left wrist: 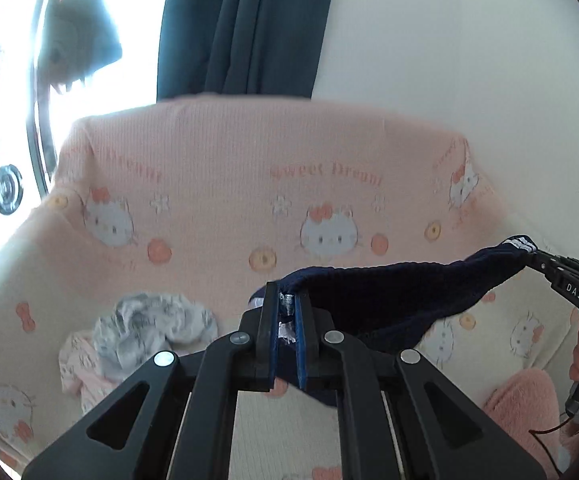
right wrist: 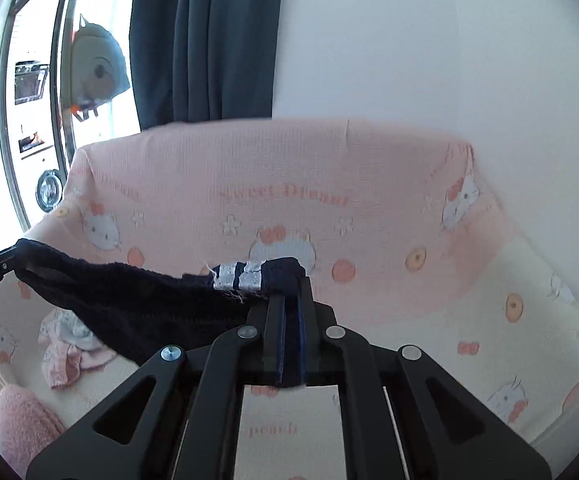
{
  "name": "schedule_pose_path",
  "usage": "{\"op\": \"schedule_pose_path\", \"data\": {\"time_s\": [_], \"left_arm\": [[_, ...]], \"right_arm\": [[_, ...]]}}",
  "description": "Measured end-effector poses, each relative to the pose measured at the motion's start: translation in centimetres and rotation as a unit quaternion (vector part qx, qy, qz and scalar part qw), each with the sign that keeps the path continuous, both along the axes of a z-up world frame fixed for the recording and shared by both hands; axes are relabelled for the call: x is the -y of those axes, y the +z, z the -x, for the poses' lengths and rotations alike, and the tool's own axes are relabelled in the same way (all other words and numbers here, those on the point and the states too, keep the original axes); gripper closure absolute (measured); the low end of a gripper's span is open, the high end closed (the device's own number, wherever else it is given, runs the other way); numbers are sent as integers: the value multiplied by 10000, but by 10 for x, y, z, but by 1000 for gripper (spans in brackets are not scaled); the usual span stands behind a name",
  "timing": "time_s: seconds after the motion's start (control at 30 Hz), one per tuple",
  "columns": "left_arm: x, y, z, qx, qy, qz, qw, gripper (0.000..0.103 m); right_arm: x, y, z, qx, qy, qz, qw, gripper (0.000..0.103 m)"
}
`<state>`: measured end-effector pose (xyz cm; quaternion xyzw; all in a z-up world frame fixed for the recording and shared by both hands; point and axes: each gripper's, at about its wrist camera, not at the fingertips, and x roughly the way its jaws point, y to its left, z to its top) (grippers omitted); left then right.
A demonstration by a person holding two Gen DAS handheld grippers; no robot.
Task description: Fold clothes
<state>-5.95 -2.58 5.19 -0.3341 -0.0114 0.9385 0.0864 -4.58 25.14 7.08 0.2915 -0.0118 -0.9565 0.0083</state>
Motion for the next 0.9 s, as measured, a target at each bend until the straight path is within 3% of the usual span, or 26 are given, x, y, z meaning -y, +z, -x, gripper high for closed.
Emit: {"op": "schedule_pose_path", "data": {"time_s": [0.1,0.2,0.27,0.3,0.37,0.43,0.53,0.7,0.83,0.9], "left_arm": [[-3,-78,4,1111,52,11,9938,95],[-7,-154,8,2169,96,7,9762,95],[-13,-171,-3,2312,25,-196,9727,95],[-15,-169,-4,2243,-15,-250,9742,95],[-18,-163,-7,2106,-96,-359,9769,95],[-21,-158,-9,1968,-177,-467,9792,95],[-25,-149,-13,1786,-307,-610,9815,95],[-34,-140,-21,1645,-564,-704,9822,95],[-40,-142,-24,1671,-605,-759,9811,95],[-41,-142,-26,1684,-616,-718,9812,95]], "right_arm": [[-8,-98,7,1417,77,619,9879,99],[-8,-196,6,2862,50,928,9537,97],[-4,-231,-1,3412,111,990,9347,95],[1,-236,-4,3493,200,883,9326,95],[17,-235,-8,3466,536,490,9352,81],[41,-226,-12,3210,1251,96,9387,73],[67,-206,-19,2719,2045,-126,9403,72],[100,-200,-26,2446,2690,-27,9316,68],[123,-226,-14,2637,2629,-328,9275,68],[119,-238,-3,2768,2231,-296,9342,78]]}}
